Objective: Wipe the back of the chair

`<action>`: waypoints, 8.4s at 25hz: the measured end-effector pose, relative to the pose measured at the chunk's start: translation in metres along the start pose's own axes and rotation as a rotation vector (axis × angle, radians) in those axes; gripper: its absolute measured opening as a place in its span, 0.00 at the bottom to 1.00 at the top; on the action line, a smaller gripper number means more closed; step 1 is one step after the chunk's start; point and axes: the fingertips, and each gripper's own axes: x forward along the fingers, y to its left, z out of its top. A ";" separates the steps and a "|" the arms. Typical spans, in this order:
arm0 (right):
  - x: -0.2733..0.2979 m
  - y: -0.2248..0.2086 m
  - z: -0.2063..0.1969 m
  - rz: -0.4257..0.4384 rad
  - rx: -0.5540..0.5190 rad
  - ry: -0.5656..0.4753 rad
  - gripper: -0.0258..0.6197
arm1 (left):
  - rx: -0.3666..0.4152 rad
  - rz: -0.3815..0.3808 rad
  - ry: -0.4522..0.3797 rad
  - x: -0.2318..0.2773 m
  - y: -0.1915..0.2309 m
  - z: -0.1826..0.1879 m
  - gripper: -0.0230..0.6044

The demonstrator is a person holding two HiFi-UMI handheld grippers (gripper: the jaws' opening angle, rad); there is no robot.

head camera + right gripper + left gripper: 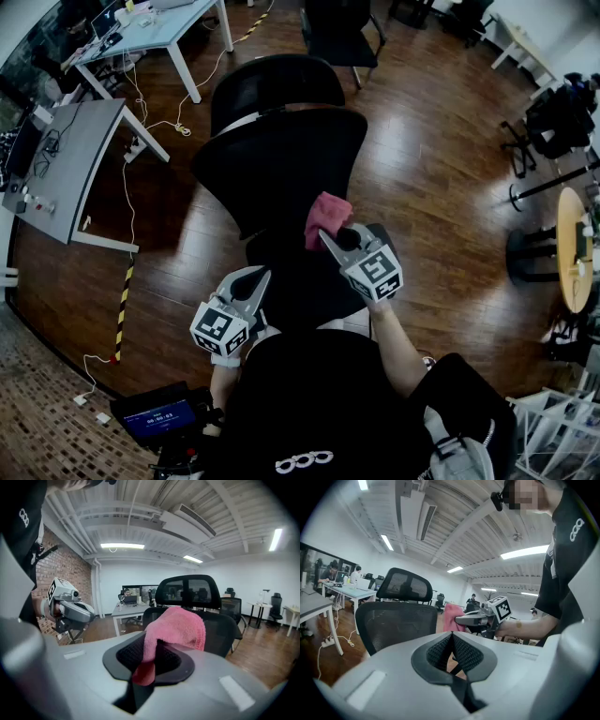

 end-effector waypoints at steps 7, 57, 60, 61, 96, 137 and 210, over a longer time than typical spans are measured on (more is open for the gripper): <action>0.101 -0.005 0.044 0.075 -0.091 0.026 0.11 | -0.048 0.113 -0.013 -0.038 0.028 -0.008 0.02; 0.122 -0.285 -0.011 -0.308 0.041 0.180 0.11 | -0.023 0.080 0.086 0.015 0.036 0.001 0.02; 0.099 -0.304 -0.018 -0.355 0.049 0.196 0.11 | -0.022 0.069 0.083 0.023 0.030 0.005 0.02; 0.090 -0.311 -0.022 -0.375 0.056 0.201 0.11 | -0.021 0.065 0.081 0.025 0.028 0.006 0.02; 0.325 -0.018 -0.019 0.046 -0.151 0.281 0.11 | -0.123 0.345 0.011 -0.120 0.083 -0.039 0.02; 0.149 -0.251 -0.121 -0.233 -0.003 0.376 0.11 | -0.048 0.173 0.077 0.001 0.018 -0.020 0.02; 0.158 -0.210 -0.218 -0.175 0.105 0.506 0.11 | -0.035 0.080 0.171 0.032 0.006 -0.022 0.02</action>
